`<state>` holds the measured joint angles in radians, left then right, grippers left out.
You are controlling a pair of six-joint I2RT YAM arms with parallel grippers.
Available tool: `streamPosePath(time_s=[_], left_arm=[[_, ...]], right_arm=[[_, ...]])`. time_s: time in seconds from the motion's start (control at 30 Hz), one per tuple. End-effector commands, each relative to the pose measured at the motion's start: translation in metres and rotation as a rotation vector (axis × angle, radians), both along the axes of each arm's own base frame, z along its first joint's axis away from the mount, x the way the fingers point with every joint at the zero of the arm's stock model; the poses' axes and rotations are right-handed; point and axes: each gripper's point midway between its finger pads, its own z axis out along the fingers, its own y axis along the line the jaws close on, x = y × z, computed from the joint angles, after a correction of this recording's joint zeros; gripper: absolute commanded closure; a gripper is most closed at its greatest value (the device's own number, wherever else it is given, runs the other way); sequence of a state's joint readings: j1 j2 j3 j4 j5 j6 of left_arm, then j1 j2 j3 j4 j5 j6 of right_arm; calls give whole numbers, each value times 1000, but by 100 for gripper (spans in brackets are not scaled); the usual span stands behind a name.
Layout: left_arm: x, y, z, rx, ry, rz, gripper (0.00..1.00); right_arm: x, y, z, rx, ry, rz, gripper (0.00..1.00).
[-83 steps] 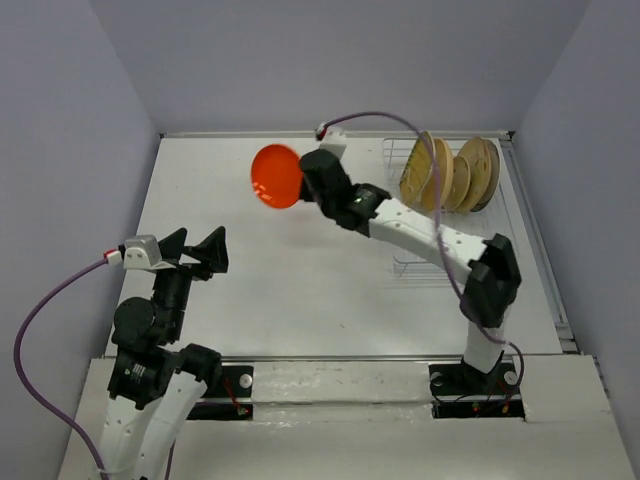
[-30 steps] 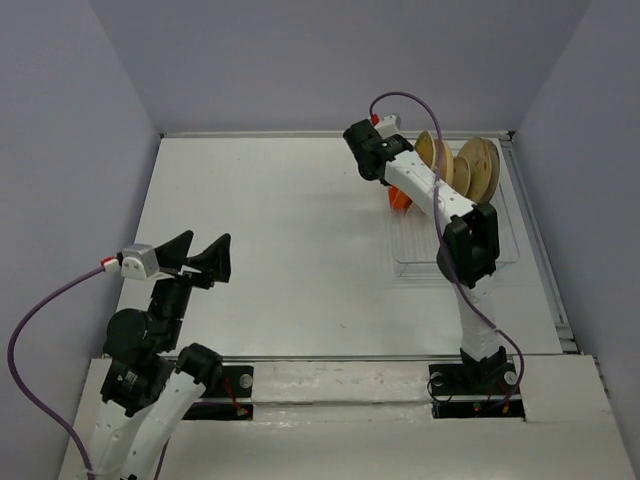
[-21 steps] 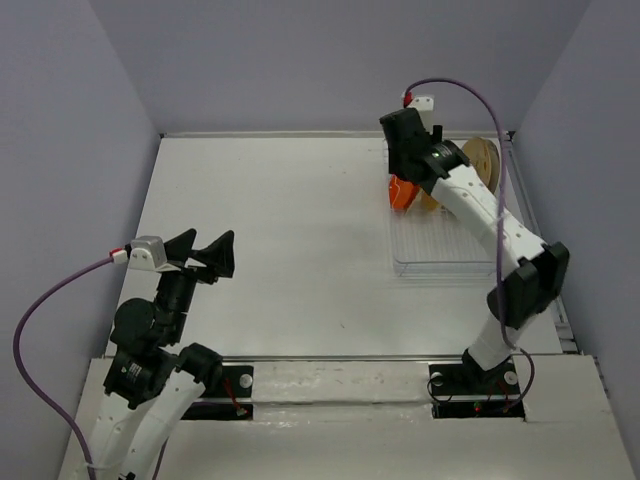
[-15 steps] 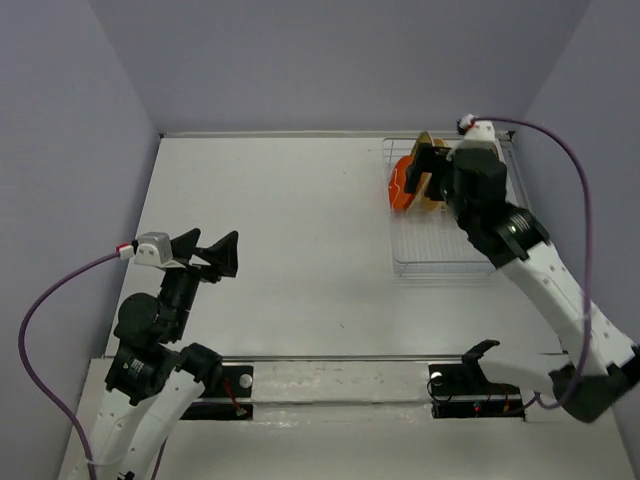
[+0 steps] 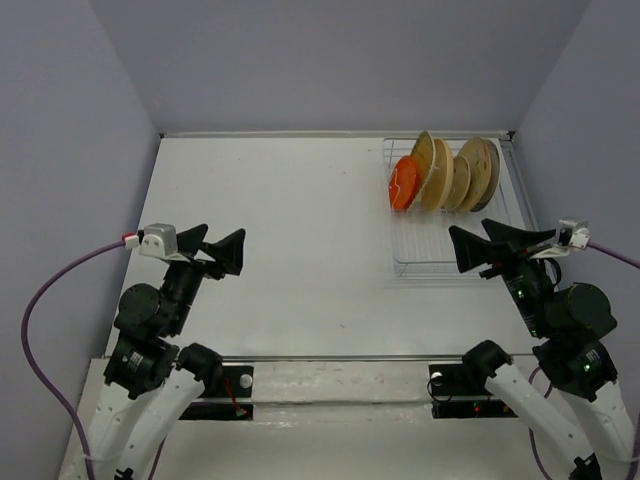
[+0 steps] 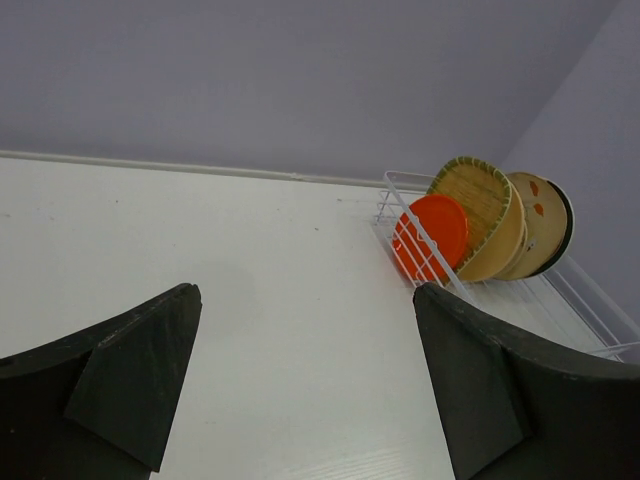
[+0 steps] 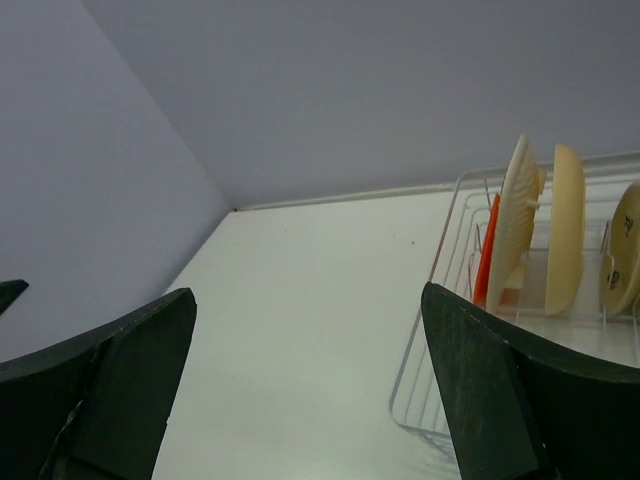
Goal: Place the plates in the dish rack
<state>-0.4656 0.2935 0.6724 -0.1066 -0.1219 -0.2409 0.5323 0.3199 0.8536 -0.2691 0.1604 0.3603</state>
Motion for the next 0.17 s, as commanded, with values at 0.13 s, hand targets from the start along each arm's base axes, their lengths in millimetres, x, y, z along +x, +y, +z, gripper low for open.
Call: streamPosePath(time_s=[0.13], left_arm=[[-3, -14, 16, -7, -26, -77, 1]], right_arm=[[14, 10, -48, -39, 130, 7, 0]])
